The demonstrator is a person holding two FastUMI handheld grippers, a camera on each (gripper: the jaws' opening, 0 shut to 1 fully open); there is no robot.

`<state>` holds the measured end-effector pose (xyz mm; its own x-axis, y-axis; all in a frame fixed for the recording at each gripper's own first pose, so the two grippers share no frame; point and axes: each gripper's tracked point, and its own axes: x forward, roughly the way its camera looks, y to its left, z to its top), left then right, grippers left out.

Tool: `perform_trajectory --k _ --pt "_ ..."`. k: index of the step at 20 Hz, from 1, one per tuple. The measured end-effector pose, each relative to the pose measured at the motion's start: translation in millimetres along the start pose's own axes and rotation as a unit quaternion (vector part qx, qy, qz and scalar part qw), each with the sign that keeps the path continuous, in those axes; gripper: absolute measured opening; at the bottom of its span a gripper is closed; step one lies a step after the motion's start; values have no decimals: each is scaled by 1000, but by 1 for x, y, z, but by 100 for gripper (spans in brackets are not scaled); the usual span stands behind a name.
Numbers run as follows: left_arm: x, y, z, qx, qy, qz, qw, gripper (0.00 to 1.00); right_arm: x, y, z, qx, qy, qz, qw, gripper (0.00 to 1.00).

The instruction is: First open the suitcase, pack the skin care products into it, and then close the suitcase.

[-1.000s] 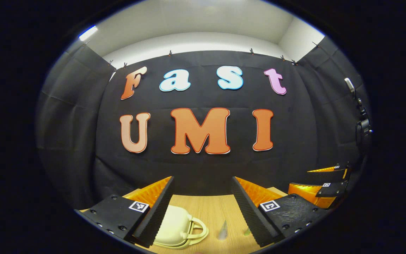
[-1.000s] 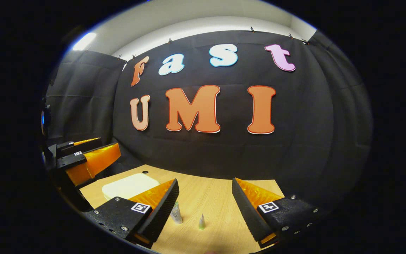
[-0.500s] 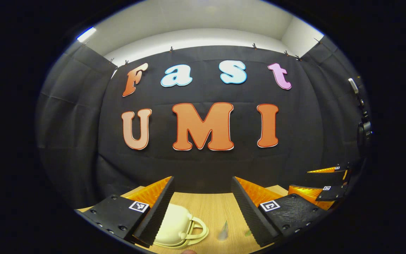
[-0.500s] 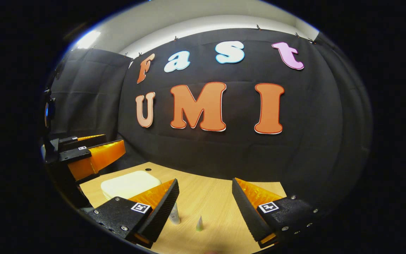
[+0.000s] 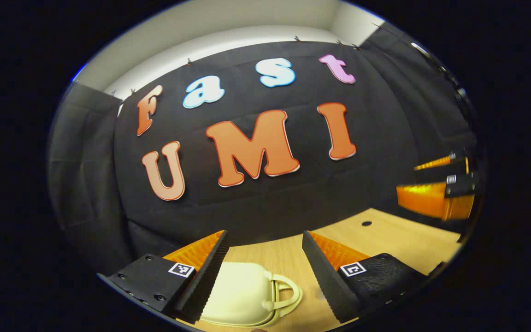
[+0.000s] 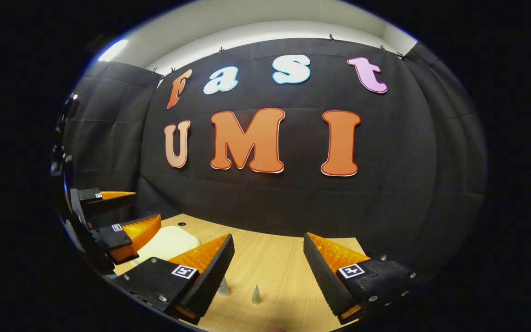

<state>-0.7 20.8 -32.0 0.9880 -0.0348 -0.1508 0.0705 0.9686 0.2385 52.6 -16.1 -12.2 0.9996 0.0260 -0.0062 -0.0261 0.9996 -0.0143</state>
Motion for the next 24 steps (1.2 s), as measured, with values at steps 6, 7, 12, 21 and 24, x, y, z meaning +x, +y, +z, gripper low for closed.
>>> perform_trajectory --k 6,7,12,21,24 --pt "-12 11 -35 108 71 -41 991 97 5 -21 -7 -5 7 -16 1000 95" --pt "-15 13 -40 122 82 -47 988 97 5 -24 -8 -8 6 -16 1000 95" --pt "-17 34 -65 246 122 -63 960 97 9 -39 -14 -16 10 -13 1000 95" --pt "-13 39 -96 360 169 -91 913 97 16 -61 -23 -20 16 -7 1000 95" --pt "-11 41 -101 403 178 -98 892 88 17 -63 -26 -16 18 -7 1000 95"
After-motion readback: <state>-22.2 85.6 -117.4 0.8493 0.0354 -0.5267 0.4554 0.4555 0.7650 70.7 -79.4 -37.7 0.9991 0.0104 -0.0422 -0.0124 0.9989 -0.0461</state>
